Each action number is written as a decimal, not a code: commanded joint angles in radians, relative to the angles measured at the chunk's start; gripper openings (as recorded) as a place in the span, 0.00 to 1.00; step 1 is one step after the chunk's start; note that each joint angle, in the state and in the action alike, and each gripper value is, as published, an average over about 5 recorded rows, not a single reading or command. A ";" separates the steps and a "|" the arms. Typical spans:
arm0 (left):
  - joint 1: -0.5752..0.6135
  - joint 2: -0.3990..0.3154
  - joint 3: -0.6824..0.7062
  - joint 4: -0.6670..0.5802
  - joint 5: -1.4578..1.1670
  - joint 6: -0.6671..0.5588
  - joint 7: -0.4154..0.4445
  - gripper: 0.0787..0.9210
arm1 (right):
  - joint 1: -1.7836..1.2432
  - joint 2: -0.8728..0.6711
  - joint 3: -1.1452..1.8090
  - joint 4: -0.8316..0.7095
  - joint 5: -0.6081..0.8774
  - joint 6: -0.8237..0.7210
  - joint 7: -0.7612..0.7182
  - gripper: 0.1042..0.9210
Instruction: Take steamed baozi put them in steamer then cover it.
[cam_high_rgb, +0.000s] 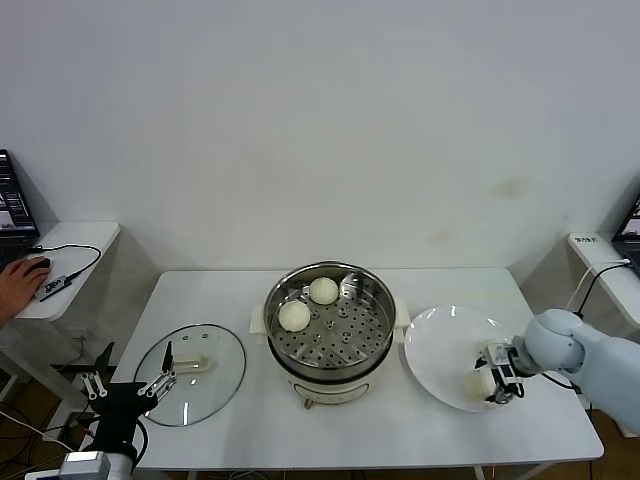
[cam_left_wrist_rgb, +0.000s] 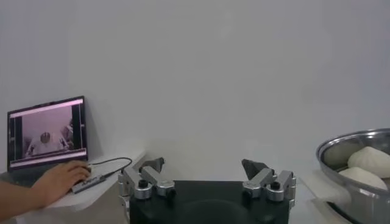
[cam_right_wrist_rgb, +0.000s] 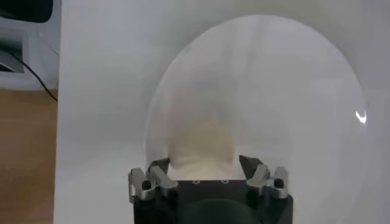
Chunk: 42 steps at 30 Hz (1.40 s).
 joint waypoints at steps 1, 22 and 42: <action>-0.001 0.000 0.000 0.000 -0.001 0.001 0.000 0.88 | 0.002 0.023 -0.005 -0.027 0.000 -0.001 -0.009 0.68; -0.009 0.008 0.005 -0.017 -0.010 0.001 0.000 0.88 | 0.350 -0.067 -0.074 0.041 0.154 -0.004 -0.132 0.58; -0.004 0.015 -0.010 -0.030 -0.017 0.002 0.001 0.88 | 0.976 0.194 -0.436 0.017 0.370 -0.036 -0.112 0.58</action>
